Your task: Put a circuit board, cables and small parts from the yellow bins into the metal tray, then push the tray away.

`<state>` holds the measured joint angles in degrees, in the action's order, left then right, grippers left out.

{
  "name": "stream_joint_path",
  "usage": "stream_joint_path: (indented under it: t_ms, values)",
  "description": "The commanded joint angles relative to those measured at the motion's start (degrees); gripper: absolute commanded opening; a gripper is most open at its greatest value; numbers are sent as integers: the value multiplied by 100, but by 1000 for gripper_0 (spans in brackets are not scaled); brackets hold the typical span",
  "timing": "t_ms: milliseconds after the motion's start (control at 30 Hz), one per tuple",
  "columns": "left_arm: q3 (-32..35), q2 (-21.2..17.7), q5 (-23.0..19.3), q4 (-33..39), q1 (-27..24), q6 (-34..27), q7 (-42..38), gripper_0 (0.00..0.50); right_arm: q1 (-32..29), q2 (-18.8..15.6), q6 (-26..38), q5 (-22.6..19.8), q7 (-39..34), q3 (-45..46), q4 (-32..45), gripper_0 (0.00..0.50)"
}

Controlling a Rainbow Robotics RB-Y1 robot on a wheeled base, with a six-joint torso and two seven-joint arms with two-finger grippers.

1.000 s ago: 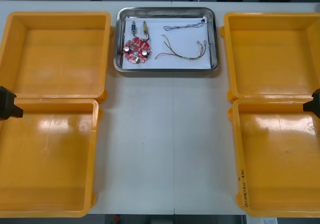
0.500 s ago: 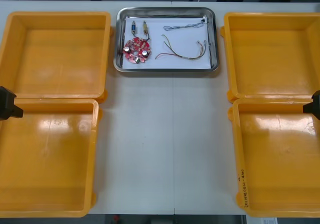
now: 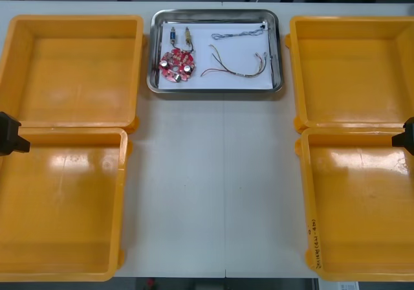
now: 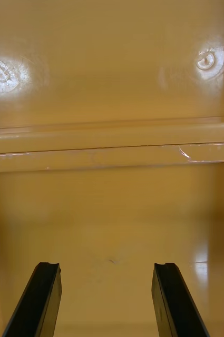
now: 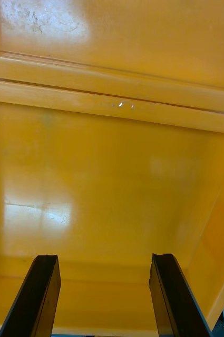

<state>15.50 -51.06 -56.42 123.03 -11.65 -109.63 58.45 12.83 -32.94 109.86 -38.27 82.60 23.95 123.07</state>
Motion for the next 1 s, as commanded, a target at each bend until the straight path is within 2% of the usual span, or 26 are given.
stream_joint_path:
  t_ms: [33,1000]
  values:
    - [164,-255,43,151,84,-37,500,500,-79,-222,14,-49,-183,66,41,500]
    - [164,-255,43,151,84,-37,500,500,-79,-222,14,-49,-183,66,41,500]
